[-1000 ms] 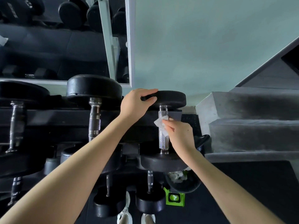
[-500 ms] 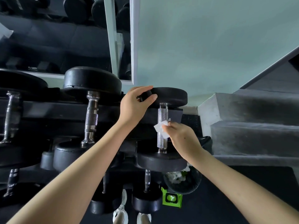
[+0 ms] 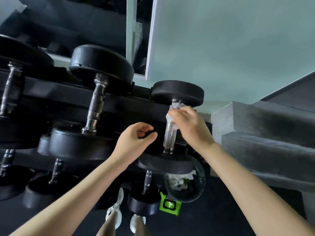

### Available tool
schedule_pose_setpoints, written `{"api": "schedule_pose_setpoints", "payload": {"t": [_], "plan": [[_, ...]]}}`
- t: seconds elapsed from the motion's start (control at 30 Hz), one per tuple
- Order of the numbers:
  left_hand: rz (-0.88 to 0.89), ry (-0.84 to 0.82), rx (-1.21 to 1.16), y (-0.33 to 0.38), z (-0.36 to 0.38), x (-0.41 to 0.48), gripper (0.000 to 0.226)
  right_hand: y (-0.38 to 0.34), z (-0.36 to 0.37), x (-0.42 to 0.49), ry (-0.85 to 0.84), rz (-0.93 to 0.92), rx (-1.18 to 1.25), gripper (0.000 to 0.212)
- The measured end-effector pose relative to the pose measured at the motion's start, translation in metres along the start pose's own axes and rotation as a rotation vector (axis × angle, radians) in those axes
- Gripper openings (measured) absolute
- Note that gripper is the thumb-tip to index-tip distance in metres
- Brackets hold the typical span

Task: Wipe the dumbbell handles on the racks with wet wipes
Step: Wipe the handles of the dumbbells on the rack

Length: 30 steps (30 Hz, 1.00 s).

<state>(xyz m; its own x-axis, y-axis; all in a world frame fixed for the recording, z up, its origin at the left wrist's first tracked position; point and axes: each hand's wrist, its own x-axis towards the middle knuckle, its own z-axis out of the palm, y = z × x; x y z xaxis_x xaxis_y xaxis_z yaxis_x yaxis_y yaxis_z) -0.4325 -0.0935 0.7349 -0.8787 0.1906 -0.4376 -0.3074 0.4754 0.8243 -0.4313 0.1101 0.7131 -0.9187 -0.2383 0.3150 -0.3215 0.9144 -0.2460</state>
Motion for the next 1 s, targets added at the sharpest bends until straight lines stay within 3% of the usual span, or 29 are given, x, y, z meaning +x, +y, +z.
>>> {"api": "schedule_pose_setpoints", "payload": {"t": [0.07,0.13,0.33,0.4,0.5,0.57,0.63,0.8,1.0], "plan": [[-0.053,-0.095,0.051,-0.001,0.001,-0.005,0.032,0.002,0.002,0.007,0.046,0.014,0.013,0.03],[-0.115,-0.166,0.081,-0.007,0.0,-0.013,0.049,0.0,0.006,0.007,0.134,0.027,0.035,0.022],[-0.218,-0.157,0.03,-0.021,0.0,-0.023,0.076,-0.007,0.01,0.003,0.136,0.06,0.063,0.016],[-0.262,-0.181,0.001,-0.023,0.0,-0.021,0.088,-0.006,0.01,0.0,0.096,0.004,0.103,0.016],[-0.283,-0.203,-0.027,-0.026,-0.001,-0.021,0.103,-0.009,0.004,-0.024,-0.132,-0.174,0.149,0.021],[-0.279,-0.202,-0.034,-0.026,0.0,-0.02,0.101,-0.009,-0.005,-0.032,-0.294,-0.299,0.162,0.021],[-0.28,-0.209,-0.036,-0.025,-0.001,-0.018,0.096,-0.002,-0.008,-0.017,-0.323,-0.368,0.132,0.02],[-0.253,-0.226,-0.043,-0.026,-0.002,-0.016,0.109,0.006,0.003,0.025,-0.051,-0.138,0.07,0.022],[-0.262,-0.229,-0.047,-0.026,-0.002,-0.015,0.096,-0.009,-0.003,-0.025,-0.305,-0.339,0.17,0.024]]}}
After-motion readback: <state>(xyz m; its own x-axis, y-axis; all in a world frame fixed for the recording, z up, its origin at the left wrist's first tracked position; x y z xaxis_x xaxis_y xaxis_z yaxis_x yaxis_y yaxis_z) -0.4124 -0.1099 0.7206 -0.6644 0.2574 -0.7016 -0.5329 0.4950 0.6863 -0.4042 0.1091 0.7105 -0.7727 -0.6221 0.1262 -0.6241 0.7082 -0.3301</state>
